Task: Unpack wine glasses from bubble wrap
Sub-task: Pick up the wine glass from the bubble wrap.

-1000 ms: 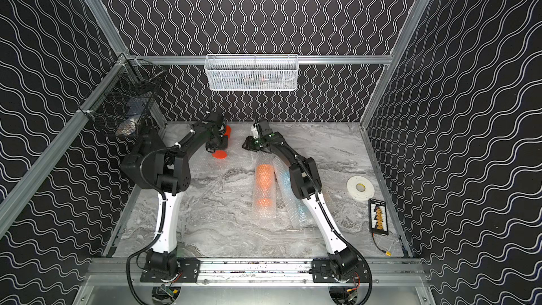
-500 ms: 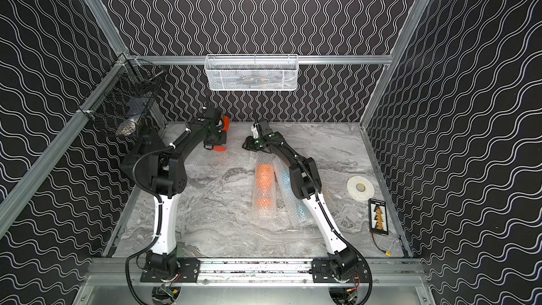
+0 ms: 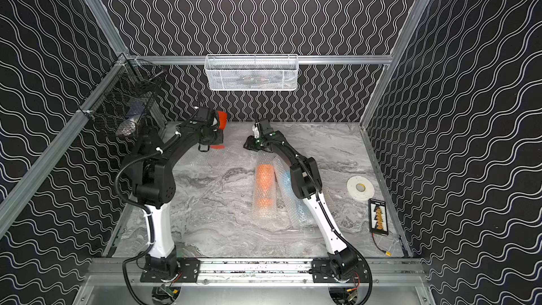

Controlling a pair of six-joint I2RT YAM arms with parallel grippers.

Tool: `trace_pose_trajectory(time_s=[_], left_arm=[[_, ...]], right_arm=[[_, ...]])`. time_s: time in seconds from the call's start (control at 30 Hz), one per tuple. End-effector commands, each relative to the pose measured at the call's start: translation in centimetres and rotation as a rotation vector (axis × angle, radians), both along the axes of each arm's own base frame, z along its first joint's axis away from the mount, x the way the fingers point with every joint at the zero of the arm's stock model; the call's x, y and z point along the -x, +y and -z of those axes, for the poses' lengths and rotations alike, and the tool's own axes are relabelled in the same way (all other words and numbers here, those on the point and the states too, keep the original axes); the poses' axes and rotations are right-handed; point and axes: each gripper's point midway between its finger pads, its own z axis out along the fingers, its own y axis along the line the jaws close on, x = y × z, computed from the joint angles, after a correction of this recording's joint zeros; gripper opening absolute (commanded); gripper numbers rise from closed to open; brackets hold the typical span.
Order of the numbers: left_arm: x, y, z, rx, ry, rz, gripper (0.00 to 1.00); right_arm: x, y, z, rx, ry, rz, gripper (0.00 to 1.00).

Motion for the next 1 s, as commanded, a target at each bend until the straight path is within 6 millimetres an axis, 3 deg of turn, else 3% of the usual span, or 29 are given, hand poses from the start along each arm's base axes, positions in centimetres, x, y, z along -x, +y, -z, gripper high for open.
trace_pose_trajectory(time_s=[0.0, 0.2, 0.43, 0.6, 0.63, 0.67, 0.97], left_arm=[[-0.6, -1.2, -2.4, 0.086, -0.108, 0.017, 0.00], [1.1, -2.9, -3.4, 0.195, -0.201, 0.068, 0.00], [3.1, -5.0, -2.5, 0.290, -0.297, 0.120, 0.00], [4.7, -7.0, -2.7, 0.276, -0.420, 0.172, 0.00], [5.2, -7.5, -2.7, 0.277, -0.450, 0.183, 0.00], [5.5, -8.0, -2.8, 0.280, -0.482, 0.195, 0.00], [8.4, -11.6, -3.7, 0.195, -0.684, 0.331, 0.00]], right_arm=[[0.1, 0.2, -3.8, -0.041, -0.027, -0.016, 0.50], [0.6, -0.2, -7.7, -0.053, -0.073, -0.043, 0.52], [2.4, -1.4, -11.1, -0.058, -0.064, -0.104, 0.53], [4.5, -2.5, -14.2, -0.083, -0.003, -0.116, 0.53], [4.0, -4.0, -14.8, -0.092, 0.010, -0.092, 0.53], [4.3, -4.3, -15.3, -0.098, 0.023, -0.090, 0.53], [8.2, -5.1, -19.6, -0.136, 0.084, -0.126, 0.53]])
